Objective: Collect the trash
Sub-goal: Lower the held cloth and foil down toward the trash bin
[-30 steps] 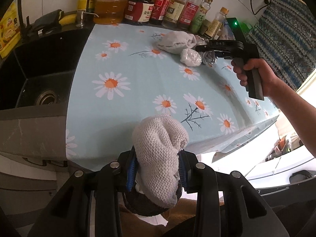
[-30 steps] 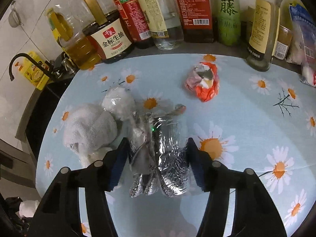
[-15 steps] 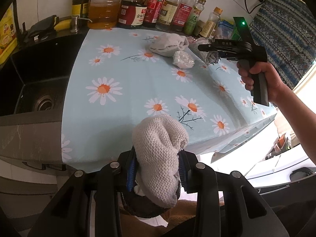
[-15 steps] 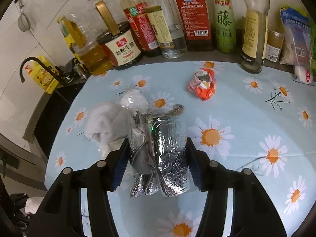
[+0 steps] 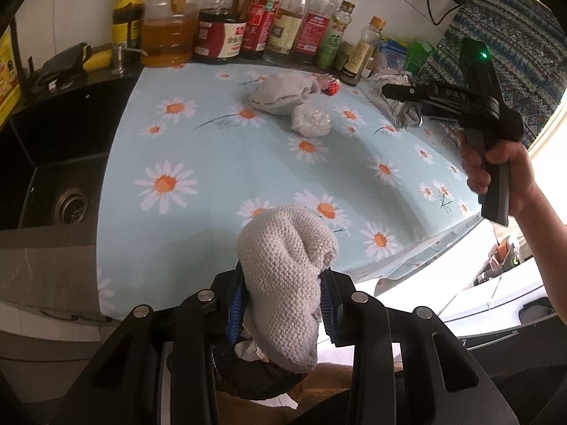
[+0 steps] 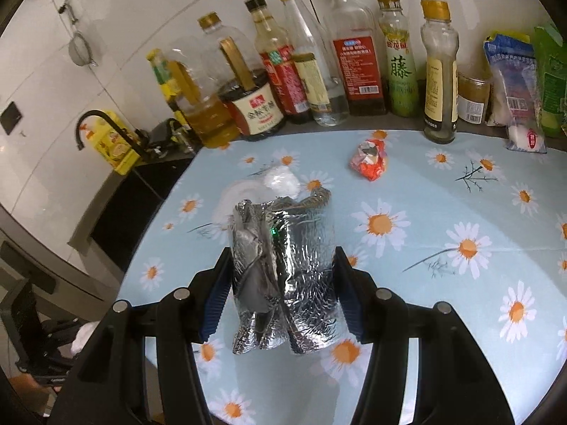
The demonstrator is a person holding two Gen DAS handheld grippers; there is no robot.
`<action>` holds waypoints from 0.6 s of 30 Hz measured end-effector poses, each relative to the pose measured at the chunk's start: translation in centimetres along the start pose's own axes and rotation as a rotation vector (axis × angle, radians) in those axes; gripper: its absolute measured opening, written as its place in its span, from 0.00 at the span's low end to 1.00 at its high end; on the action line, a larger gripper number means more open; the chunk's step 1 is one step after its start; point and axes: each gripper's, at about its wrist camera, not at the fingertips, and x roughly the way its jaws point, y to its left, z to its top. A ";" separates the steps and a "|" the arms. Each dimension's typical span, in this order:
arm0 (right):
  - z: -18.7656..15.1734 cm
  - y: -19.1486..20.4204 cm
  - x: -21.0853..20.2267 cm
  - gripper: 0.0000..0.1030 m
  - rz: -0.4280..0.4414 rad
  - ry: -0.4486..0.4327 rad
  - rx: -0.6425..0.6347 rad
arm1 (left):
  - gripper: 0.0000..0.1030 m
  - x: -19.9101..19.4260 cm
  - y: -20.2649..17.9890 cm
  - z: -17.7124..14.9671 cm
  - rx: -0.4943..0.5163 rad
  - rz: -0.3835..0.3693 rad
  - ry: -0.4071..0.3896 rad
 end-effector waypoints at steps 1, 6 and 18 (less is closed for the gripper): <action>-0.5 0.2 -0.2 0.54 0.010 0.002 0.002 | 0.32 0.1 -0.2 0.2 0.009 -0.003 0.001; -3.2 1.8 -1.0 0.54 0.065 0.025 0.011 | 0.32 0.4 -0.9 0.5 0.028 -0.016 0.008; -9.9 5.6 -2.1 0.55 0.201 0.086 0.107 | 0.32 0.1 -1.2 -0.3 0.038 -0.044 0.051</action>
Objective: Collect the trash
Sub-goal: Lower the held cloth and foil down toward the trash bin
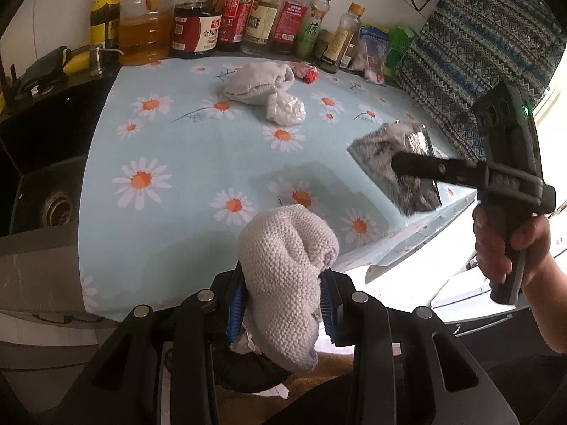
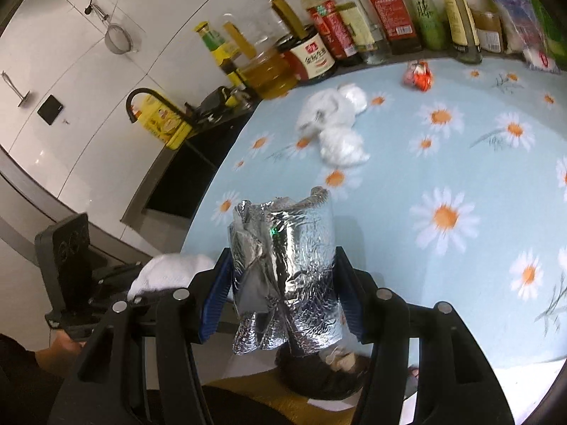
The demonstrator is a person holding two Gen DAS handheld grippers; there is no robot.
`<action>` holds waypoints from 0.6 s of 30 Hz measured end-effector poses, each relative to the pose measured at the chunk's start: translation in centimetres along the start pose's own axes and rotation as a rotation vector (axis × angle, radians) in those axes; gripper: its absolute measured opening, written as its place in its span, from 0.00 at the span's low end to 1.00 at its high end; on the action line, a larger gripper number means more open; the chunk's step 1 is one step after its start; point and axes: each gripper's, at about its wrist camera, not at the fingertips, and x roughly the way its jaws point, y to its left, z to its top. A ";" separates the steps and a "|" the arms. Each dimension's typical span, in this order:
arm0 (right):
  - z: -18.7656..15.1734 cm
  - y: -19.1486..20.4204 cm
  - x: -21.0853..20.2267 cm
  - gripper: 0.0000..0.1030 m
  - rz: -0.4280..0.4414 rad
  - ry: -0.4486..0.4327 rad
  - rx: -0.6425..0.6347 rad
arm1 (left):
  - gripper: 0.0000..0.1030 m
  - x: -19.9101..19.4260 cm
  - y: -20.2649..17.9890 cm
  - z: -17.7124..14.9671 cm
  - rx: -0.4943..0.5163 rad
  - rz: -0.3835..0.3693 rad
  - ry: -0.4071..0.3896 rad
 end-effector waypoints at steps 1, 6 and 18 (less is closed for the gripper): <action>-0.4 0.1 0.0 0.55 0.004 -0.004 0.003 | 0.32 0.0 0.0 -0.1 -0.002 -0.004 0.006; -3.2 1.0 0.4 0.55 0.038 0.009 0.008 | 0.32 -0.2 -1.0 -1.1 0.014 -0.034 0.058; -8.1 2.0 3.2 0.55 0.003 0.153 -0.056 | 0.33 2.6 -0.2 -5.4 -0.023 -0.032 0.205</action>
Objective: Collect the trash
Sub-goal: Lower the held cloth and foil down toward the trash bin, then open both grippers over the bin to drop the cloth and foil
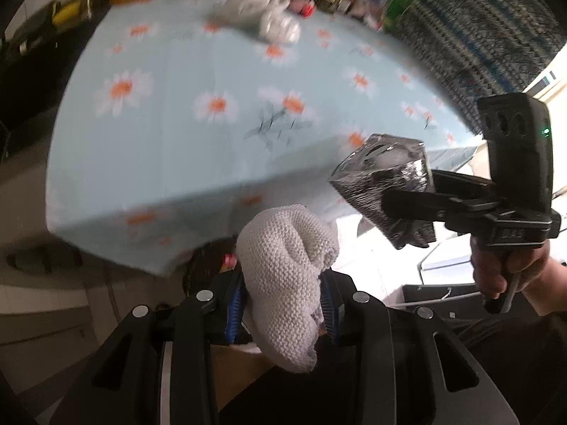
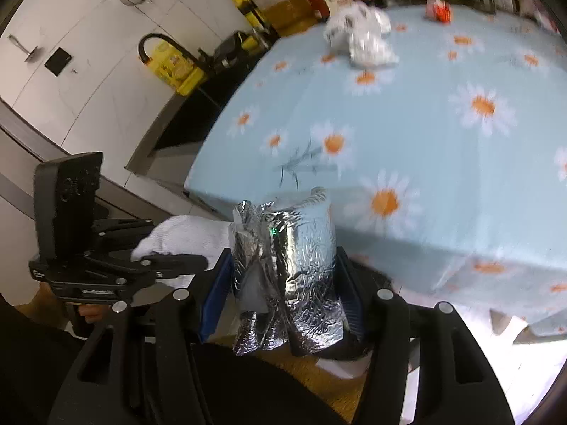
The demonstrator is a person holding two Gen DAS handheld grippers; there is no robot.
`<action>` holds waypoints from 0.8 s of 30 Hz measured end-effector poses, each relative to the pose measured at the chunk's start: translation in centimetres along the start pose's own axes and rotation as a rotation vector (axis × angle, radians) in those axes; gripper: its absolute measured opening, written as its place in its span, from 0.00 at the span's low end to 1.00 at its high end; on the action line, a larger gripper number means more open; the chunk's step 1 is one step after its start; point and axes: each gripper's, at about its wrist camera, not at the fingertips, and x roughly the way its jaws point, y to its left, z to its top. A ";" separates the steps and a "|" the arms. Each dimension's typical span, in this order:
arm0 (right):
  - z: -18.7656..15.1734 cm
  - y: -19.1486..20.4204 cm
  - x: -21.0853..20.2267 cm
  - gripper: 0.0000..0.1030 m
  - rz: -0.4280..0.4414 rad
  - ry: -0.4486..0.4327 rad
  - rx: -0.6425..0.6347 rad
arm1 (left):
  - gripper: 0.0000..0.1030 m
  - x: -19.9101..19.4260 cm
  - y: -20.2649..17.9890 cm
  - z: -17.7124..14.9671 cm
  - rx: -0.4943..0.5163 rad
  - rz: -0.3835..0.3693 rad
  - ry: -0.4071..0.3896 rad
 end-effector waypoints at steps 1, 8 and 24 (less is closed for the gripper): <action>-0.3 0.0 0.4 0.55 -0.011 0.012 -0.004 | 0.33 0.5 0.2 -0.3 -0.006 0.001 0.016; -2.0 -0.1 3.4 0.55 -0.075 0.088 -0.035 | 0.33 3.7 1.5 -1.6 -0.020 0.053 0.102; -3.9 -0.6 8.2 0.57 -0.123 0.242 -0.066 | 0.43 6.7 4.1 -1.6 -0.049 0.090 0.178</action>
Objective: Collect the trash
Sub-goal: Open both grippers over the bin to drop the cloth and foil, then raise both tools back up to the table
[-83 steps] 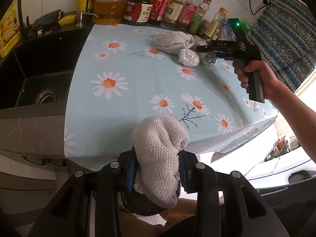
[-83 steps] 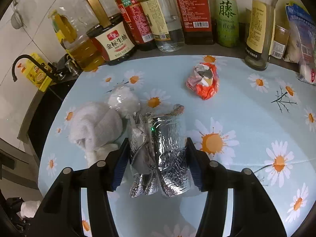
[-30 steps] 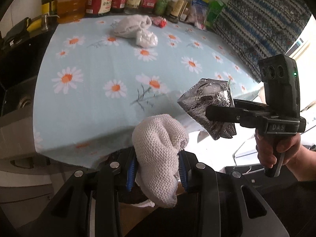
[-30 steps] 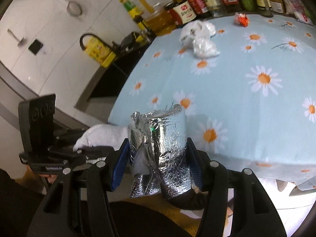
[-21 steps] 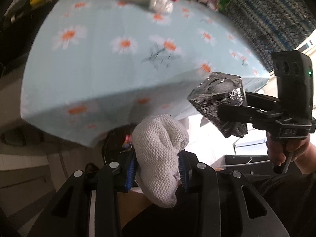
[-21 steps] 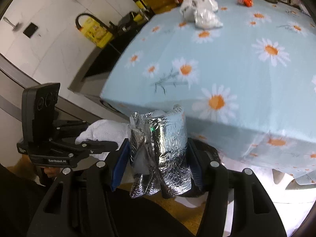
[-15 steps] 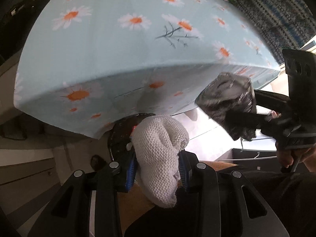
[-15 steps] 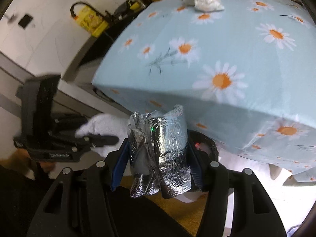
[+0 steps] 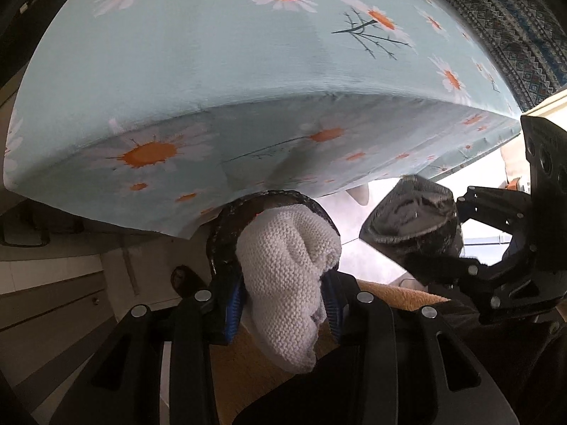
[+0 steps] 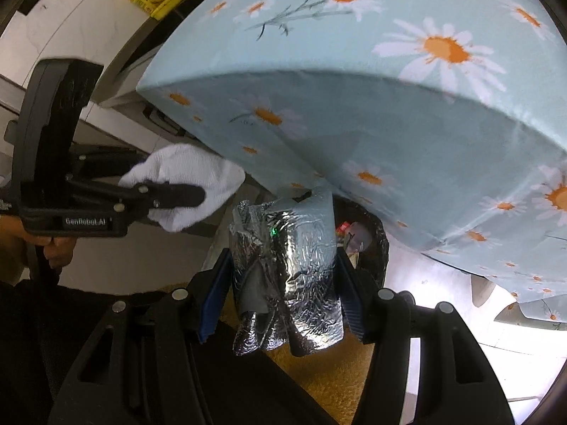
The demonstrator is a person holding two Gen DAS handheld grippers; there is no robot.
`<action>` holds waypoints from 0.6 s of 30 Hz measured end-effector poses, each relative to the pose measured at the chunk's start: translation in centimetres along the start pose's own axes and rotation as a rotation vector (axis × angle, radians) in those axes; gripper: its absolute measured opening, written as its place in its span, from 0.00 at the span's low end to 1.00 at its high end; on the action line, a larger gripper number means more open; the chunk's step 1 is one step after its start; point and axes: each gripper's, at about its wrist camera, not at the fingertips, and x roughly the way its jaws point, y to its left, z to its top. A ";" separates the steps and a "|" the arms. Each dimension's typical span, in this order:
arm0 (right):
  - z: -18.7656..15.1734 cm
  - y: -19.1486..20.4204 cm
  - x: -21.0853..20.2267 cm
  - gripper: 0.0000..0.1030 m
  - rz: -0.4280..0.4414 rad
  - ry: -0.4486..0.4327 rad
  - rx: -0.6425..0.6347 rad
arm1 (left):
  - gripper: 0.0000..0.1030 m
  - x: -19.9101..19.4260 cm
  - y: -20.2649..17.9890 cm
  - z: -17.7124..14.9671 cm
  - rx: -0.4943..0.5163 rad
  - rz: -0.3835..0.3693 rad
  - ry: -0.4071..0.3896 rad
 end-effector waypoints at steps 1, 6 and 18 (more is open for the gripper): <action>0.0 0.0 0.1 0.63 -0.006 0.003 -0.003 | 0.54 0.2 0.1 0.3 -0.003 -0.006 0.011; 0.2 -0.8 -0.2 0.68 0.027 -0.011 0.050 | 0.69 0.0 0.4 0.4 -0.029 0.003 0.002; -0.2 -0.5 -1.3 0.69 0.035 -0.058 0.074 | 0.69 -0.5 0.2 0.4 -0.036 0.005 -0.009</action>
